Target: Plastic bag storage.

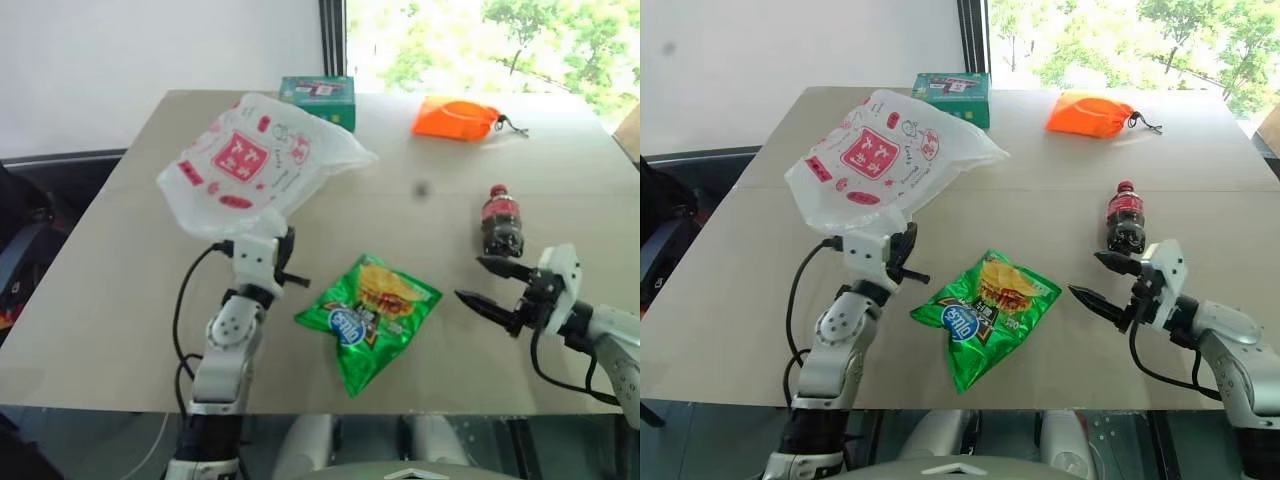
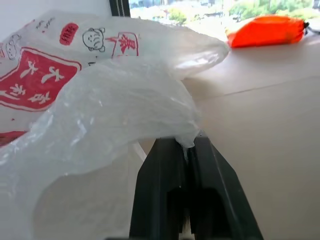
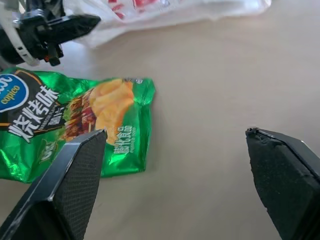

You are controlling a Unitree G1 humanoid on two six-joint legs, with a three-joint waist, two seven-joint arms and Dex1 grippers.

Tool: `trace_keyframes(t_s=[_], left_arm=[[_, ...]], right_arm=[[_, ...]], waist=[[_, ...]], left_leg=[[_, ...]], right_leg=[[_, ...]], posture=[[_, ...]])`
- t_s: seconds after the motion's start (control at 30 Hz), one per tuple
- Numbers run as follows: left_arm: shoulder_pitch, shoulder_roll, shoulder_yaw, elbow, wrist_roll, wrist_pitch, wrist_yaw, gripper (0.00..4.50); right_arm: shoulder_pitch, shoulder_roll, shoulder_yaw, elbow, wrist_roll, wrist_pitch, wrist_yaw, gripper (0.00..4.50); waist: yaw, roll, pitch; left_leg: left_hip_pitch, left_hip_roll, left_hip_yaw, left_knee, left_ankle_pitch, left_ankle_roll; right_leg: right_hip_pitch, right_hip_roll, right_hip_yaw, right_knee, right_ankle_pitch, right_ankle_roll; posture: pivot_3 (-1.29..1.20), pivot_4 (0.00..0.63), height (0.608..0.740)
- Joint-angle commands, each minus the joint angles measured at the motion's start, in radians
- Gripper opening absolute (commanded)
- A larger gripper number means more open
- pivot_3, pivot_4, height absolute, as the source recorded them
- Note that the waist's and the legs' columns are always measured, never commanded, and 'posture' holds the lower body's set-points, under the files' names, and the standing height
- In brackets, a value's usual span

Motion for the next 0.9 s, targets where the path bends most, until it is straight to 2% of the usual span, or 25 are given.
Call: trace_keyframes(t_s=[0.03, 0.1, 0.17, 0.27, 0.47, 0.6, 0.73, 0.9], left_arm=[[0.072, 0.022, 0.018, -0.087, -0.044, -0.043, -0.047, 0.08], [0.115, 0.030, 0.031, -0.108, -0.074, -0.055, -0.068, 0.08], [0.147, 0.028, 0.035, -0.112, -0.078, -0.058, -0.064, 0.08], [0.164, 0.015, 0.021, -0.108, -0.066, -0.067, -0.057, 0.08], [0.158, -0.002, -0.018, -0.118, -0.039, -0.045, -0.044, 0.08], [0.149, 0.008, -0.031, -0.114, -0.020, -0.039, -0.044, 0.08], [0.140, 0.012, -0.041, -0.108, -0.010, -0.036, -0.047, 0.08], [0.131, 0.005, -0.053, -0.092, 0.002, -0.042, -0.039, 0.08]], right_arm=[[-0.057, -0.021, 0.006, -0.028, 0.128, 0.234, -0.059, 4.50], [-0.073, -0.043, -0.003, 0.009, 0.180, 0.378, -0.091, 4.50], [-0.049, -0.075, -0.023, 0.052, 0.264, 0.513, -0.056, 4.50], [-0.035, -0.068, -0.035, 0.087, 0.318, 0.596, -0.063, 4.50], [-0.017, 0.064, 0.115, -0.024, 0.208, 0.494, -0.144, 4.50], [-0.054, 0.176, 0.186, -0.015, 0.094, 0.392, -0.226, 4.50], [-0.083, 0.241, 0.224, 0.004, 0.064, 0.374, -0.249, 4.50], [-0.107, 0.262, 0.262, -0.006, 0.072, 0.412, -0.224, 4.50]], waist=[[0.002, 0.000, 0.000], [0.005, 0.000, 0.000], [0.011, 0.000, 0.000], [0.015, 0.000, 0.000], [0.000, -0.002, -0.001], [-0.020, -0.004, -0.002], [-0.027, -0.006, -0.002], [-0.027, -0.006, -0.002]], left_leg=[[0.000, 0.000, 0.000, 0.000, -0.002, 0.003], [0.000, 0.000, -0.001, 0.000, -0.002, 0.003], [-0.001, -0.001, -0.002, 0.000, -0.002, 0.003], [-0.002, -0.002, -0.002, 0.000, -0.002, 0.004], [-0.001, -0.001, -0.003, 0.000, -0.002, 0.004], [0.003, 0.002, 0.000, 0.000, -0.002, 0.004], [0.005, 0.001, 0.001, 0.002, -0.002, 0.004], [0.006, 0.002, 0.000, 0.002, -0.002, 0.003]], right_leg=[[0.000, 0.000, 0.000, 0.000, 0.000, 0.000], [0.000, 0.000, -0.001, 0.000, 0.000, 0.000], [0.000, -0.001, -0.003, 0.000, 0.000, 0.000], [0.000, -0.003, -0.003, -0.002, 0.000, 0.000], [0.001, 0.002, -0.004, -0.002, 0.000, 0.000], [0.001, 0.005, -0.004, 0.003, 0.000, 0.000], [0.001, 0.008, -0.003, 0.008, 0.000, 0.000], [0.001, 0.010, -0.003, 0.009, 0.000, -0.001]], posture=[[0.00, 0.150, 0.740], [0.00, 0.150, 0.740], [0.00, 0.150, 0.740], [0.00, 0.150, 0.740], [0.00, 0.150, 0.740], [0.00, 0.150, 0.740], [0.00, 0.150, 0.740], [0.00, 0.150, 0.740]])
